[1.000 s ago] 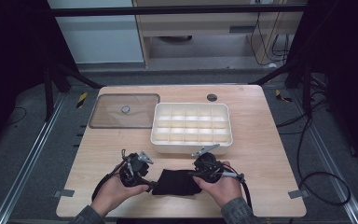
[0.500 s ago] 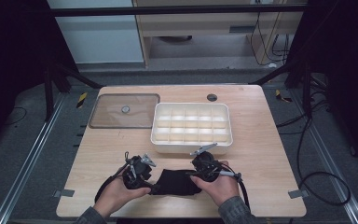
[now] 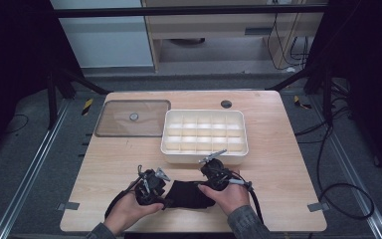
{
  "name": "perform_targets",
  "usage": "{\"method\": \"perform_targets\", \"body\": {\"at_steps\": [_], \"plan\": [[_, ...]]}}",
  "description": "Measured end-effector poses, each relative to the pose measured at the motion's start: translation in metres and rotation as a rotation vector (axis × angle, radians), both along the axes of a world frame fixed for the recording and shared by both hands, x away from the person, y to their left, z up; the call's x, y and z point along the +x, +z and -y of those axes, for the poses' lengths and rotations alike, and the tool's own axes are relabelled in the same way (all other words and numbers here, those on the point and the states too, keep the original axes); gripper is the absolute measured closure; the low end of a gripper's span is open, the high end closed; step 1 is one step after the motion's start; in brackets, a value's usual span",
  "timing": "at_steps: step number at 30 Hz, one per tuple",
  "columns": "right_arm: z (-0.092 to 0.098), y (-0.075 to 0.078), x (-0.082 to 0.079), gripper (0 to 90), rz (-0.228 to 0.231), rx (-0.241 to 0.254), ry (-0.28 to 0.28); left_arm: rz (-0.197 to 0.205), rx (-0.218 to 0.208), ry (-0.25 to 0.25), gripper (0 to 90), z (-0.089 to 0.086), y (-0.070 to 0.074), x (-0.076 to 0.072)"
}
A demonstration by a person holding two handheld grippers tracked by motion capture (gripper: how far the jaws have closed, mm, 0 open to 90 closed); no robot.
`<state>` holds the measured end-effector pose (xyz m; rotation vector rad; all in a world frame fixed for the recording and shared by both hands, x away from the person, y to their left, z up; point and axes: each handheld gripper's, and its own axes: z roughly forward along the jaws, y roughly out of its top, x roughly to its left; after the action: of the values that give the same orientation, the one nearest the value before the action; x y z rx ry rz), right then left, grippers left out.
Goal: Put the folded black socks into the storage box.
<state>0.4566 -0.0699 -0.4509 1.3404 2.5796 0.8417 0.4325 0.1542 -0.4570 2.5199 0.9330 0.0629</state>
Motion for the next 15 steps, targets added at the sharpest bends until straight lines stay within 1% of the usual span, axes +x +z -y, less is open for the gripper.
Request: {"method": "perform_targets", "body": {"at_steps": [4, 5, 7, 8, 11, 15], "plan": [[0.002, -0.001, -0.001, 47.9, 0.0, -0.01, 0.001, 0.006, -0.008, 0.012, 51.7, -0.007, 0.003, 0.0], [0.003, -0.003, -0.002, 49.0, -0.008, -0.018, 0.002, 0.005, -0.004, 0.016, 52.9, -0.008, 0.003, 0.001], [0.003, -0.003, -0.002, 49.5, -0.012, -0.016, 0.0, -0.002, -0.002, 0.02, 53.5, -0.009, 0.0, 0.002], [0.004, -0.005, -0.003, 51.0, -0.013, -0.018, 0.006, -0.004, 0.0, 0.02, 55.2, -0.009, -0.001, 0.003], [0.005, -0.007, -0.005, 52.0, -0.02, -0.023, 0.011, -0.015, 0.005, 0.015, 56.4, -0.008, -0.006, 0.004], [0.008, -0.008, -0.007, 53.4, -0.028, -0.024, 0.011, -0.017, 0.007, 0.003, 59.4, -0.005, -0.008, 0.004]]}}
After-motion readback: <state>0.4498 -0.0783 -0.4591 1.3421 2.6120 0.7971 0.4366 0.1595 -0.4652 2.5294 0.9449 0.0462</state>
